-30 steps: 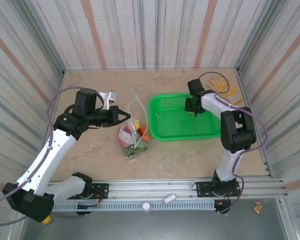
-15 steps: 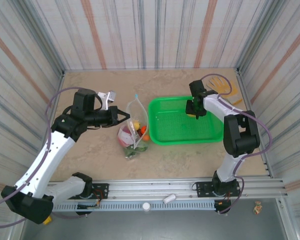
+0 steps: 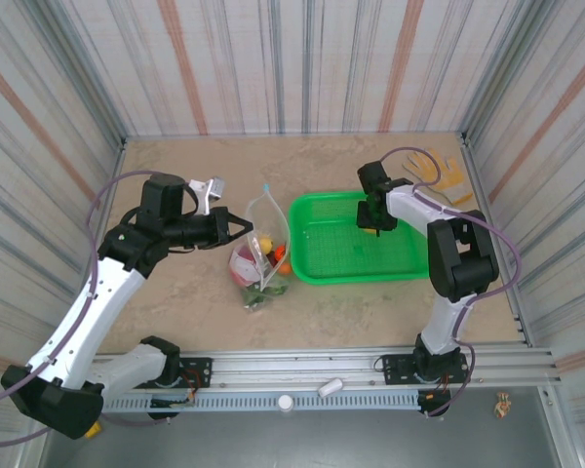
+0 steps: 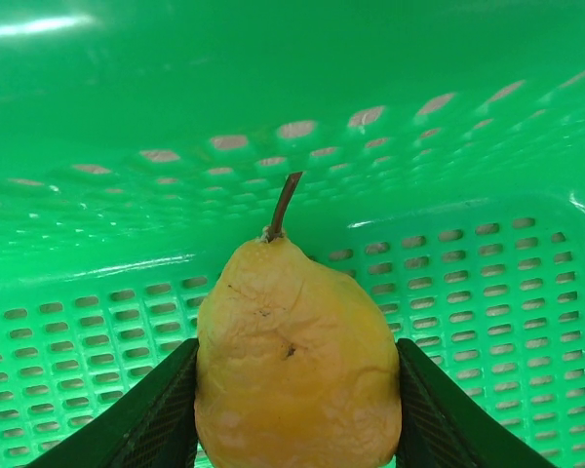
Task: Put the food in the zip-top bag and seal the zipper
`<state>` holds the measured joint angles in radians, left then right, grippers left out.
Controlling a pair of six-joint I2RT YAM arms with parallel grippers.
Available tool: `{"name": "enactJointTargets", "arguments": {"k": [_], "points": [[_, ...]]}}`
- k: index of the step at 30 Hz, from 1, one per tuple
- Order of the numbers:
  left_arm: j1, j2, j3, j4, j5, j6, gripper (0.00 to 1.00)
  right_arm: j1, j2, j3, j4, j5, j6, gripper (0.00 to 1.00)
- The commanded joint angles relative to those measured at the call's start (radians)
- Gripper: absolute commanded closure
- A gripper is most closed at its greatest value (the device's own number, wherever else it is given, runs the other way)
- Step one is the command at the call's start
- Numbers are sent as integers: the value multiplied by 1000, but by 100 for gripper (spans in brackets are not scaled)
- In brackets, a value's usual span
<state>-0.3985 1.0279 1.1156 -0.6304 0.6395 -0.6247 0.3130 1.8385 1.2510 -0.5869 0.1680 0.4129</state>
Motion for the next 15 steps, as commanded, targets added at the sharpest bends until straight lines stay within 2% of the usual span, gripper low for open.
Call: {"name": "enactJointTargets", "arguments": {"k": [1, 9, 15], "points": [[3, -22, -3, 3, 14, 0, 100, 17, 58, -30, -73, -115, 42, 63], [3, -20, -2, 3, 15, 1, 100, -6, -25, -55, -75, -315, 184, 65], [3, -24, -4, 5, 14, 1, 100, -14, -79, -82, -62, -386, 220, 65]]}}
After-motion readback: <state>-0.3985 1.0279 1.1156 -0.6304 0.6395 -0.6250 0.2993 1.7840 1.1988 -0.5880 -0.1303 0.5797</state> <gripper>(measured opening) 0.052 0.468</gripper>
